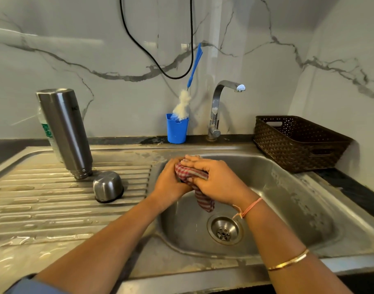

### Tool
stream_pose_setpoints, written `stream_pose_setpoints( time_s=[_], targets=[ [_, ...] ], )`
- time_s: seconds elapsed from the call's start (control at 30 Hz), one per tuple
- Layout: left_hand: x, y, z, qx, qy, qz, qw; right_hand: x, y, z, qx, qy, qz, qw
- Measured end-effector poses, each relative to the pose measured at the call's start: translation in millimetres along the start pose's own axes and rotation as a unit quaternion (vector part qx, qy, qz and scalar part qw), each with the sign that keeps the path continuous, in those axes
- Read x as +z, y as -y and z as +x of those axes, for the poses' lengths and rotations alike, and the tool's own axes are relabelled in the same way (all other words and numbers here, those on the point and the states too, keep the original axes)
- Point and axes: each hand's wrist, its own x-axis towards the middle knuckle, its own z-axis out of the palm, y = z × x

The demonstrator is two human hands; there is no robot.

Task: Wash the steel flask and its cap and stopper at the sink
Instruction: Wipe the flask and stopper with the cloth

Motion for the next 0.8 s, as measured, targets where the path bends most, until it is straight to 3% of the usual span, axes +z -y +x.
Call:
stream_pose_setpoints(
  time_s=[0.1, 0.17, 0.23, 0.3, 0.4, 0.47, 0.5, 0.57, 0.67, 0.73, 0.8],
  targets=[
    [1.5, -4.4, 0.1, 0.015, -0.041, 0.009, 0.999, -2.3, -3.7, 0.1, 0.032, -0.035, 0.106, 0.993],
    [3.1, -6.5, -0.4, 0.006, -0.055, -0.028, 0.998, -3.9, -7.2, -0.2, 0.092, -0.078, 0.235, 0.964],
    [5.0, -9.8, -1.7, -0.003, -0.056, -0.072, 0.996, -4.9, -10.0, 0.0, 0.145, -0.122, 0.284, 0.940],
    [4.8, -10.5, -1.9, -0.012, -0.029, -0.083, 0.996, -4.5, -7.6, -0.9, 0.152, -0.131, 0.217, 0.955],
    [0.9, -5.3, -3.5, -0.011, 0.059, -0.049, 0.997, 3.3, 6.4, -4.8, 0.081, -0.046, -0.029, 0.995],
    [-0.6, -4.1, -5.1, -0.001, 0.087, -0.020, 0.996, 8.6, 12.6, -4.6, 0.032, 0.002, -0.150, 0.988],
    [-1.0, -5.4, -5.3, -0.003, 0.080, -0.022, 0.997, 8.8, 12.6, -3.6, 0.028, -0.001, -0.149, 0.989],
    [-1.3, -6.9, -3.6, -0.025, 0.032, -0.064, 0.997, 6.9, 7.5, -0.9, 0.062, -0.061, 0.000, 0.996],
    [2.8, -9.5, -0.9, -0.081, -0.034, -0.171, 0.981, 3.5, -7.2, 1.8, 0.164, -0.118, 0.289, 0.936],
    [6.6, -11.5, -0.5, -0.136, -0.057, -0.294, 0.944, 4.5, -18.2, 3.5, 0.198, -0.117, 0.376, 0.898],
    [6.2, -14.5, 2.0, -0.196, -0.070, -0.414, 0.886, 8.4, -18.8, 4.6, 0.195, -0.117, 0.382, 0.896]
  ],
)
